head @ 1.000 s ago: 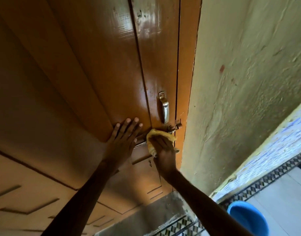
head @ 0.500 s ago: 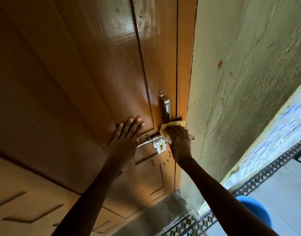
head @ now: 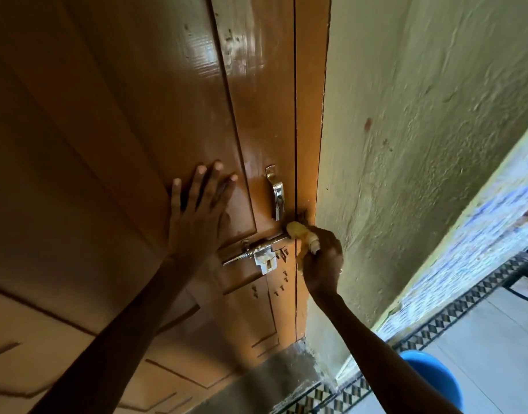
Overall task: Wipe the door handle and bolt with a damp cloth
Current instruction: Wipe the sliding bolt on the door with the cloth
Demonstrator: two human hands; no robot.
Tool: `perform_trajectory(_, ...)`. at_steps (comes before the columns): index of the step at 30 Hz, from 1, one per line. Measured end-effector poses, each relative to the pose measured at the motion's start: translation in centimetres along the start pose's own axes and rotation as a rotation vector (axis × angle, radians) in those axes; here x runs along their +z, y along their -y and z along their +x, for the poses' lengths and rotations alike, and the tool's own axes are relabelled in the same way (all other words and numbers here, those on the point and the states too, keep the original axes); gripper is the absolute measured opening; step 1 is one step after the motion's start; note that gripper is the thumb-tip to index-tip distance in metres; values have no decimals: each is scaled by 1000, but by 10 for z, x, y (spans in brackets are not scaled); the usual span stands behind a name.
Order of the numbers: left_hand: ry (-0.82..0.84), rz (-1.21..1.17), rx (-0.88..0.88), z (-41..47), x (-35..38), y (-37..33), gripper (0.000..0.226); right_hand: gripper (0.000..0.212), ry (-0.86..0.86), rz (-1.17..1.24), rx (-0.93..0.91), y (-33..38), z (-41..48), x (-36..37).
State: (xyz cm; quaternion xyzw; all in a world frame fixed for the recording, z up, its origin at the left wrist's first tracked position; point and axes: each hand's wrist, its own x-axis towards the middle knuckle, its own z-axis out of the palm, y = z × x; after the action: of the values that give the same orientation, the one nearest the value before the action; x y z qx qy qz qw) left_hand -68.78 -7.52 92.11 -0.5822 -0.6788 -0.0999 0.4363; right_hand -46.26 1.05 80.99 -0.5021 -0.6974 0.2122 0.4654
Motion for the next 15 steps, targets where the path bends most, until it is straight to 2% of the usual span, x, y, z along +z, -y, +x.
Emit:
perform_trajectory(2, -42, 61, 20, 0, 6, 0, 59, 40, 62, 18, -22, 12, -2, 5)
perform_trajectory(3, -65, 79, 26, 0, 9, 0, 58, 41, 145, 37, -67, 20, -8, 10)
perform_trajectory(5, -92, 107, 35, -1, 14, 1, 57, 49, 304, 1, -227, 32, -33, 21)
perform_trajectory(7, -114, 140, 49, -2, 17, 3, 58, 58, 351, -37, -347, 32, -45, 28)
perform_trajectory(9, -136, 154, 45, -2, 18, 3, 60, 52, 313, -46, -415, 25, -32, 24)
perform_trajectory(12, -164, 171, 39, -3, 19, 2, 60, 54, 195, -103, -339, 5, -6, 9)
perform_trajectory(15, -180, 181, 49, -3, 20, 1, 62, 62, 229, -98, -214, 7, -3, 17)
